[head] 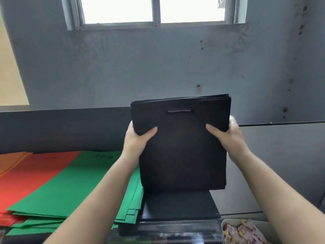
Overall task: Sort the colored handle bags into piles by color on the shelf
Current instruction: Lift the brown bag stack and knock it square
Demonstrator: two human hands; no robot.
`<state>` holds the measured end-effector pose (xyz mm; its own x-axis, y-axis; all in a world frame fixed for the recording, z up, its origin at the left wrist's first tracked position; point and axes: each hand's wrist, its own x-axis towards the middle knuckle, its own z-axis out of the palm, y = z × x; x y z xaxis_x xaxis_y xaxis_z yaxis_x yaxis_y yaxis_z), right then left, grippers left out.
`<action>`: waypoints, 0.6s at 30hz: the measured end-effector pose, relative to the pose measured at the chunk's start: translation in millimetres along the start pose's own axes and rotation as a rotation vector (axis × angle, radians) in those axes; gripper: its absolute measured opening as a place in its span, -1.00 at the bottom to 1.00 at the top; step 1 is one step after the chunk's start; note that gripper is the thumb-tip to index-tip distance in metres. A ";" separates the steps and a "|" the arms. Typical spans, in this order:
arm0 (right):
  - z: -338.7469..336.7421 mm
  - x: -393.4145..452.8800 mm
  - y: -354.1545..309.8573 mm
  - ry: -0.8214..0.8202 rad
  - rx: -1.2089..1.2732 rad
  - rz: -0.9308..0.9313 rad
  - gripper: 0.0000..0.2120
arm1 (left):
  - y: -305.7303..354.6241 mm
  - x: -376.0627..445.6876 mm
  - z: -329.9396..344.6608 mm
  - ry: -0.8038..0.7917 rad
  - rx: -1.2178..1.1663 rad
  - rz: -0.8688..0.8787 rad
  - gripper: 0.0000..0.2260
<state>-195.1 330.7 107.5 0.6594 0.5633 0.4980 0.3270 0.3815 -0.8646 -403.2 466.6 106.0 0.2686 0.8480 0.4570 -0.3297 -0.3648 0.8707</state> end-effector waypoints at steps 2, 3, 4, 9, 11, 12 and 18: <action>-2.3 -3.7 7.0 0.042 -0.067 -0.042 -0.66 | -5.1 -2.1 1.1 0.036 -0.001 0.034 -0.69; -3.5 -3.6 5.0 0.073 -0.125 -0.078 -0.63 | -2.4 -2.0 3.1 0.046 0.004 0.065 -0.67; -4.6 -3.3 1.8 0.099 -0.182 -0.124 -0.54 | 1.5 -1.7 4.7 0.055 0.030 0.118 -0.63; -6.0 -4.8 -9.3 0.142 -0.445 -0.461 0.01 | 18.9 -1.3 9.9 0.064 0.355 0.508 -0.13; -8.0 -4.1 -15.7 0.177 -0.555 -0.554 0.02 | 21.8 -1.0 9.8 0.046 0.473 0.639 -0.14; -8.1 -4.2 -19.9 0.195 -0.613 -0.600 -0.01 | 22.2 -0.7 9.6 0.044 0.518 0.683 -0.19; -8.8 -6.5 -26.8 0.165 -0.804 -0.622 -0.33 | 22.4 4.4 4.9 0.107 0.639 0.707 -0.45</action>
<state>-202.3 310.3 126.9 0.2836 0.3028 0.9099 0.9587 -0.0664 -0.2767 -405.0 460.3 128.4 0.1022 0.3701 0.9233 0.1810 -0.9196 0.3486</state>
